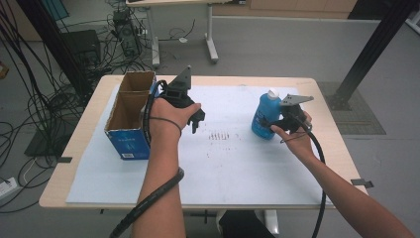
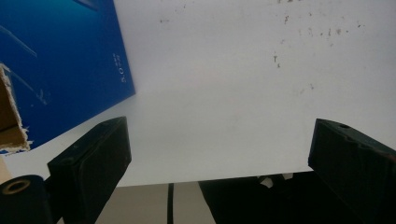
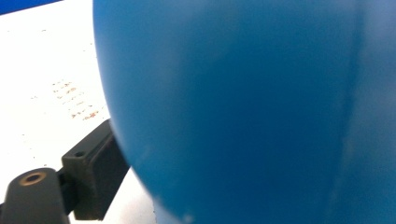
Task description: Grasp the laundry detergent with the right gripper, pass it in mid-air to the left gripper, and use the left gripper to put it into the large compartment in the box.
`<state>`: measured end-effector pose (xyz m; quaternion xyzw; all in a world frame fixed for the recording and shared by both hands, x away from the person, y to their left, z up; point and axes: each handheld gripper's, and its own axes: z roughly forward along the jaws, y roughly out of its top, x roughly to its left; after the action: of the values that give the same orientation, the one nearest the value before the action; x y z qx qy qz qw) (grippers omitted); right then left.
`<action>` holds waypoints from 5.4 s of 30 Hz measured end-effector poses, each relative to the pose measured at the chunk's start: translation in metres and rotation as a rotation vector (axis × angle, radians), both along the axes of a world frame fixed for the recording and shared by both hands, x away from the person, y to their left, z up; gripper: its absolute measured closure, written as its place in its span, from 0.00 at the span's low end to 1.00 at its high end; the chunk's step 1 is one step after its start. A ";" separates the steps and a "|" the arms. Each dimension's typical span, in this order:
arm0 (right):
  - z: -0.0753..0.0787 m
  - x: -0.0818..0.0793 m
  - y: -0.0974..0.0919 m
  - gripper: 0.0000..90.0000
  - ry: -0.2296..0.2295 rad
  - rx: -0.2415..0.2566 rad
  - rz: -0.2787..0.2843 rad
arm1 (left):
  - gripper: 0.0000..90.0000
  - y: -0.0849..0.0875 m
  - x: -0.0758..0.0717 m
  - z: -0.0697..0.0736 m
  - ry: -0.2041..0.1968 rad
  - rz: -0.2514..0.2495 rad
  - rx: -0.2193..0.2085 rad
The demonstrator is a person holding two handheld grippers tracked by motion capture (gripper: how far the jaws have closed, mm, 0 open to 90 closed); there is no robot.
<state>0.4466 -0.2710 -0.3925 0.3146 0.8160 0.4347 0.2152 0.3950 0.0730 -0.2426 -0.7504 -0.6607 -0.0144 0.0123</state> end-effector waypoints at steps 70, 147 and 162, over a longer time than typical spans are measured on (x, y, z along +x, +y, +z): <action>-0.006 0.004 0.001 0.46 0.023 0.097 0.024 | 0.07 0.005 -0.002 0.001 -0.002 0.001 0.006; -0.007 0.007 -0.003 0.50 0.039 0.117 0.052 | 0.07 0.003 -0.007 0.008 -0.016 0.009 0.013; -0.007 0.007 -0.003 0.50 0.040 0.119 0.055 | 0.07 0.002 -0.006 0.007 -0.014 0.007 0.011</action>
<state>0.4537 -0.2740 -0.3996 0.3130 0.8012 0.4818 0.1675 0.3891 0.0747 -0.2352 -0.7480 -0.6632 -0.0230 0.0117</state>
